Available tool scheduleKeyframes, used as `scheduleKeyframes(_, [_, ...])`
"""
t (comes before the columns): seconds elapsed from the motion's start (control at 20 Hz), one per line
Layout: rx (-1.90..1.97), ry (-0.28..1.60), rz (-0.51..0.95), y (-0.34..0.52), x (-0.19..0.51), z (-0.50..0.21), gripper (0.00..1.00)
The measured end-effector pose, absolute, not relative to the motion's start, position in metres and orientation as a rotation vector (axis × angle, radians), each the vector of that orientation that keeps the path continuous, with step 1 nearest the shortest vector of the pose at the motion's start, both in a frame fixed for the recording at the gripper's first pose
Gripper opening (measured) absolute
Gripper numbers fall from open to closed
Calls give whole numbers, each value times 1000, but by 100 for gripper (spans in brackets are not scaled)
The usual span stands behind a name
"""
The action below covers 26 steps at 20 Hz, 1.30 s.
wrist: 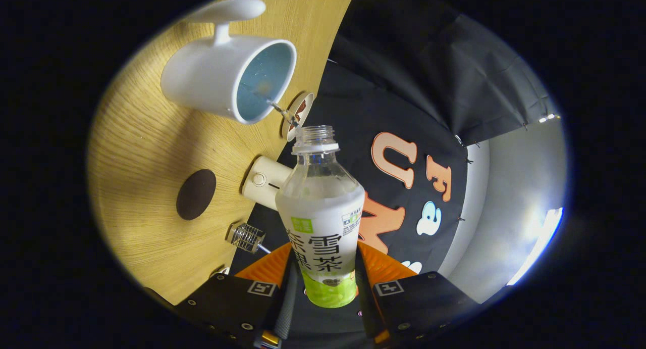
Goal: Take the bottle from table, then pour the juice into the cup, finally place the bottle on the coaster
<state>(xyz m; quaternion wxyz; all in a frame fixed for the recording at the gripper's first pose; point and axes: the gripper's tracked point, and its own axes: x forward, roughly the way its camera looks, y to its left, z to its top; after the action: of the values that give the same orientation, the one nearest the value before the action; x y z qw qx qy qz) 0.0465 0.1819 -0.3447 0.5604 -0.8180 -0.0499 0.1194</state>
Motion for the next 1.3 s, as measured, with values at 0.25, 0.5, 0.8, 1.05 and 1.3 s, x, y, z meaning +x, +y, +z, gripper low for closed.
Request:
scheduleKeyframes(0.25, [-1967, -153, 272, 183, 54, -333, 56])
scheduleKeyframes(0.5, [-2011, -201, 281, 188, 53, -328, 56])
scheduleKeyframes(0.8, [-2060, -245, 296, 196, 50, -323, 56])
scheduleKeyframes(1.05, [-2088, -283, 307, 203, 49, -317, 56])
scheduleKeyframes(1.3, [-2087, -305, 324, 211, 50, -312, 56])
